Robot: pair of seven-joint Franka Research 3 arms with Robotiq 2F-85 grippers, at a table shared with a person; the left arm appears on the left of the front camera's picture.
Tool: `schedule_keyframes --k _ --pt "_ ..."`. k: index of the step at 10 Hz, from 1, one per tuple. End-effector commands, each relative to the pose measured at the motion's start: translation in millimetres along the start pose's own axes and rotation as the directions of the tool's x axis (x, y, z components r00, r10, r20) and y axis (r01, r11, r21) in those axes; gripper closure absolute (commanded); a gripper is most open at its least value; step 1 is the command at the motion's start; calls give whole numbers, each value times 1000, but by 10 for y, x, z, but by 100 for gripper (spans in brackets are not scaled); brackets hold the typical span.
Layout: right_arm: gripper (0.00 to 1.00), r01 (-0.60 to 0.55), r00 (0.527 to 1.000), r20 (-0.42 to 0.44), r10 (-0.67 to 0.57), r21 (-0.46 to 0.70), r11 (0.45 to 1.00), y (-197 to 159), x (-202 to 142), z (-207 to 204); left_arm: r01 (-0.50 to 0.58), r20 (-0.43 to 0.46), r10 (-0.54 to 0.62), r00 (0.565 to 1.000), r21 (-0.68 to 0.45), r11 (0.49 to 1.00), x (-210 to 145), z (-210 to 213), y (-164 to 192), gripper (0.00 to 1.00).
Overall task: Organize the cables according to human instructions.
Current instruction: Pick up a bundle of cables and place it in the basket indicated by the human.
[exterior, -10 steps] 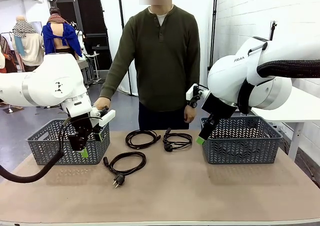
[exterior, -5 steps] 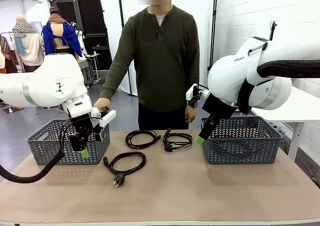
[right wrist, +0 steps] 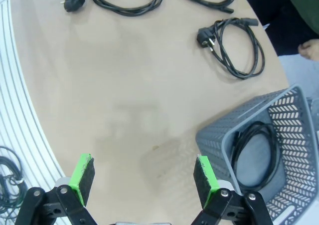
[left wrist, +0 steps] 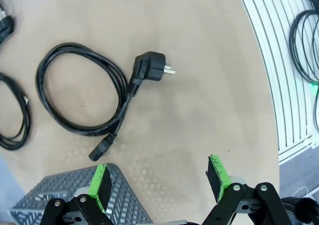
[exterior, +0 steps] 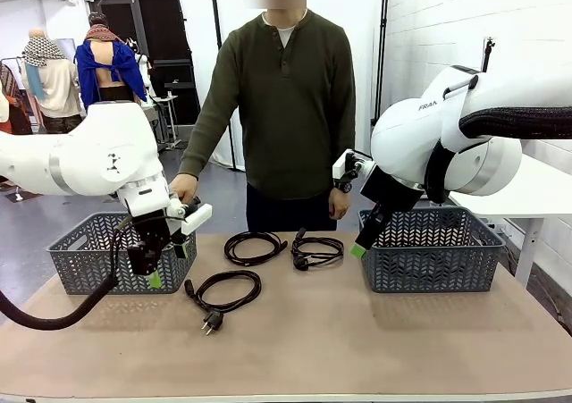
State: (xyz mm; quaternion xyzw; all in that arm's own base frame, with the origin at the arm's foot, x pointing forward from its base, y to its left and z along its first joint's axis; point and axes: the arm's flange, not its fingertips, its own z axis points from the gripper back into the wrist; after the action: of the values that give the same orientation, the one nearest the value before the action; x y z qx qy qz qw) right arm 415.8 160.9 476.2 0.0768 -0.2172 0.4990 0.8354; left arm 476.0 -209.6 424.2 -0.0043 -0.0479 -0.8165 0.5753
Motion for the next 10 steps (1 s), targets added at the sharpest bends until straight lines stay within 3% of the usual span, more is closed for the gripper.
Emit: schedule_keyframes --k 1,10 --pt "0 3 1000 1 -3 -6 1000 -5 9 1 98 -53 -99 994 -12 995 30 -191 151 0" --pt "0 3 1000 1 -3 -6 1000 -5 9 1 187 -50 -189 981 -57 981 193 -751 571 0"
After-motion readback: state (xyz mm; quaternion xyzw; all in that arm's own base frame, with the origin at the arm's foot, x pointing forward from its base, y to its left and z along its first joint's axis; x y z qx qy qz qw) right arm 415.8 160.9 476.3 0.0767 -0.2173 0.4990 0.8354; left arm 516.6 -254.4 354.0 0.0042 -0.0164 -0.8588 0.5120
